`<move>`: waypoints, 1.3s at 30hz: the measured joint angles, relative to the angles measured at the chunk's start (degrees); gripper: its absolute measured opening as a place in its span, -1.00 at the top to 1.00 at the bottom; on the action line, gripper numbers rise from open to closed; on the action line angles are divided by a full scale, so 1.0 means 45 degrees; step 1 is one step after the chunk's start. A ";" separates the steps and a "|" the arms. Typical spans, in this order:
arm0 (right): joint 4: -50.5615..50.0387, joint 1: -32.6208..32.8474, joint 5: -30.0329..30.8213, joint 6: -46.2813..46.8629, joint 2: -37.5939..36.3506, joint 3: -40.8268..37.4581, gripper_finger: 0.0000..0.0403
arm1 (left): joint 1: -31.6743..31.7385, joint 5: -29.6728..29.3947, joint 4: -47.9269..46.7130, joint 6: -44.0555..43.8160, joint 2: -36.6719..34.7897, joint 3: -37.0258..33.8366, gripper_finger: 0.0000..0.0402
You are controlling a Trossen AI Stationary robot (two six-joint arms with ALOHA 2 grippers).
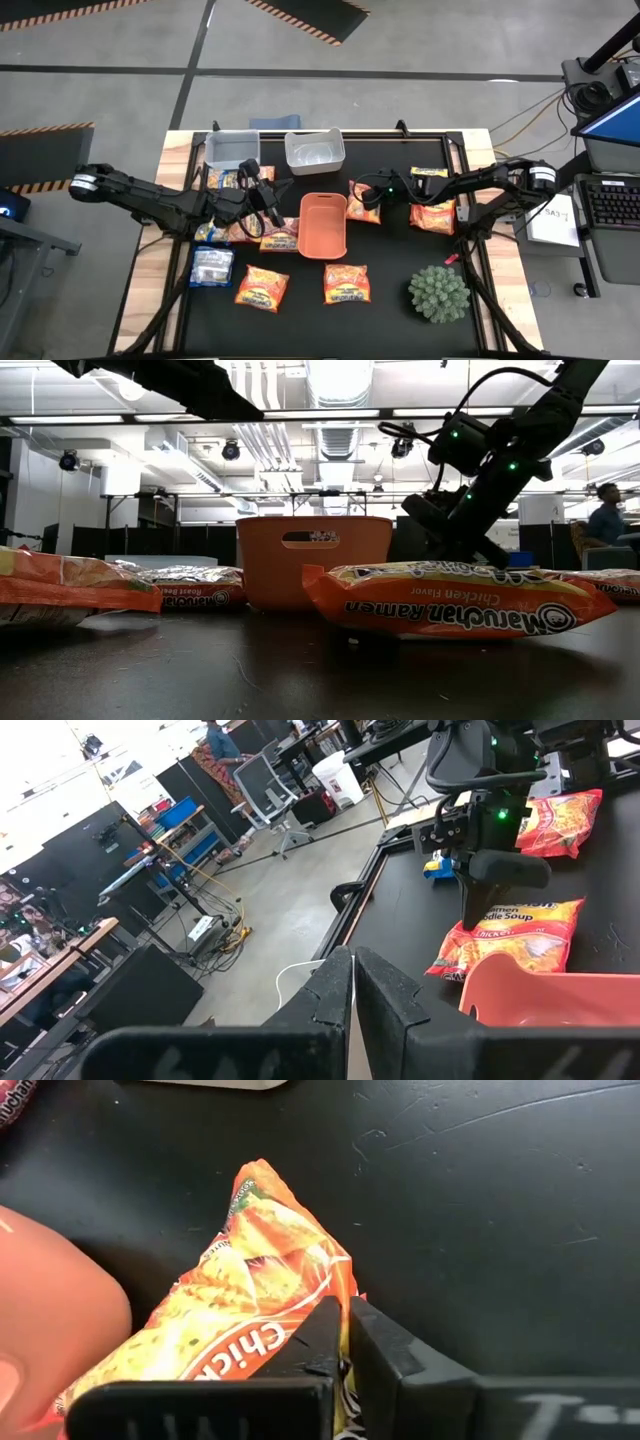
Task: Sort Maruchan noodles
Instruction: Put the orange bag into the white bin
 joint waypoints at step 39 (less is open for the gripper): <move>-0.1390 -0.0083 0.0982 -0.3519 -0.2675 -0.0097 0.96 | 0.0002 0.0753 0.3573 -0.2128 0.2581 0.0152 1.00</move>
